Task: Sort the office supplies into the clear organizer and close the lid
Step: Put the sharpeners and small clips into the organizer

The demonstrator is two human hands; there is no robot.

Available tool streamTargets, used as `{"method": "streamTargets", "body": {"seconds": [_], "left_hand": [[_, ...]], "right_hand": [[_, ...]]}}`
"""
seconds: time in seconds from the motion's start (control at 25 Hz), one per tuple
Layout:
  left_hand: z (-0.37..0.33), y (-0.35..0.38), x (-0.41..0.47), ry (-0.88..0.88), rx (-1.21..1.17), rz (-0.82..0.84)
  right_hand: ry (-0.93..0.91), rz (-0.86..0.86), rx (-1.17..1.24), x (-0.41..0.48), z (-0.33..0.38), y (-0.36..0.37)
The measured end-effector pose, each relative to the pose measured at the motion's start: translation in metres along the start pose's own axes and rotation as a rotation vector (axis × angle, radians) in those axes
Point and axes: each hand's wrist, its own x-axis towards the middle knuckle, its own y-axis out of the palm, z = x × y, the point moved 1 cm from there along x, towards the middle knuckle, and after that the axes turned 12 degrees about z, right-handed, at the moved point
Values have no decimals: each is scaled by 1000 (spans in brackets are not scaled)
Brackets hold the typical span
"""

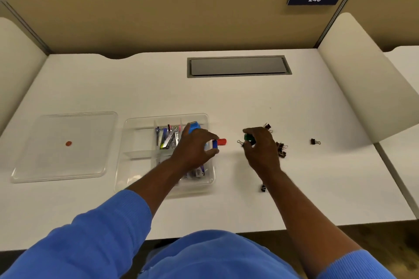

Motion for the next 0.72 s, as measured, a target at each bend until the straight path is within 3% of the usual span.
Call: {"method": "streamTargets", "body": {"seconds": [0.4,0.72], "left_hand": [[128,-52,-125,-74,-28,-108],[184,-64,-186,-135,-40,-99]], "right_hand": [[-154,288,8,-31,143,137],[-287,383,-25,-52,211,209]]}}
